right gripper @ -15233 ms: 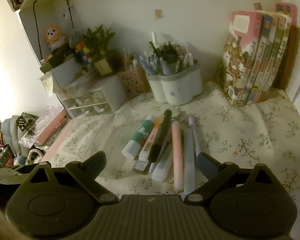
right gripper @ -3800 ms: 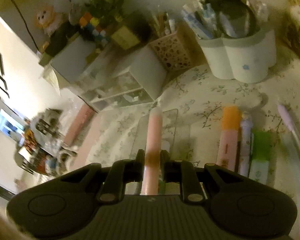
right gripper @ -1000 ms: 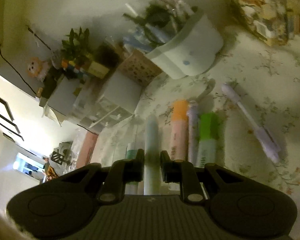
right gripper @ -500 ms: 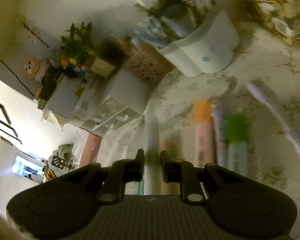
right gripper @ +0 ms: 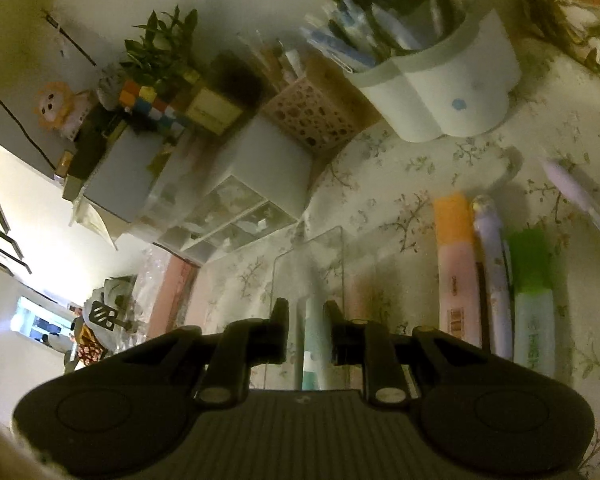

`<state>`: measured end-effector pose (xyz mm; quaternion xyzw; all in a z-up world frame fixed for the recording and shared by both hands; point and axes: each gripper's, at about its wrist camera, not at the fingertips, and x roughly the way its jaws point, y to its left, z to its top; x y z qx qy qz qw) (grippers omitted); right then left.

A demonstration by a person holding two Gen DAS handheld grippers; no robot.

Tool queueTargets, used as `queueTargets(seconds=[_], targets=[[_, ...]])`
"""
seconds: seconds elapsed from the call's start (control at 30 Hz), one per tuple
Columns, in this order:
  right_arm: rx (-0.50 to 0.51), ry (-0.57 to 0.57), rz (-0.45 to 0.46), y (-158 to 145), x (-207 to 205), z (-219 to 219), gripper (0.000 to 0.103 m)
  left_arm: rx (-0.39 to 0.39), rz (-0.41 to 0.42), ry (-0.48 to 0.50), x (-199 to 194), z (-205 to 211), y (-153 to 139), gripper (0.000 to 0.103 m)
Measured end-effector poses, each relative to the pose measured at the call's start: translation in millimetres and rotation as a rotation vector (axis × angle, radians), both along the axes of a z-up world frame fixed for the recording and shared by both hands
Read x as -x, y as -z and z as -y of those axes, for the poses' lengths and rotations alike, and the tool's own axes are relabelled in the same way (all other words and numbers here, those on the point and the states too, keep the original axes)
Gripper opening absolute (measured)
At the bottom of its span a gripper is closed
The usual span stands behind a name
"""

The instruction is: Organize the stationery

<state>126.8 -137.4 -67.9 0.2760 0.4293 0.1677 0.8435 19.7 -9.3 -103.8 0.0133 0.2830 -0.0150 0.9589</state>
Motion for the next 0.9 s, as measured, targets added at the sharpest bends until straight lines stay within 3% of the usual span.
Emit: queueTargets(seconds=[0.63, 0.9], targets=[[0.026, 0.04, 0.002, 3, 12, 24, 0.015, 0.003, 0.0, 0.0, -1, 0, 0, 0.073], [0.1, 0.139, 0.058, -13, 20, 66, 0.015, 0.034, -0.011, -0.005, -5, -9, -2, 0.073]])
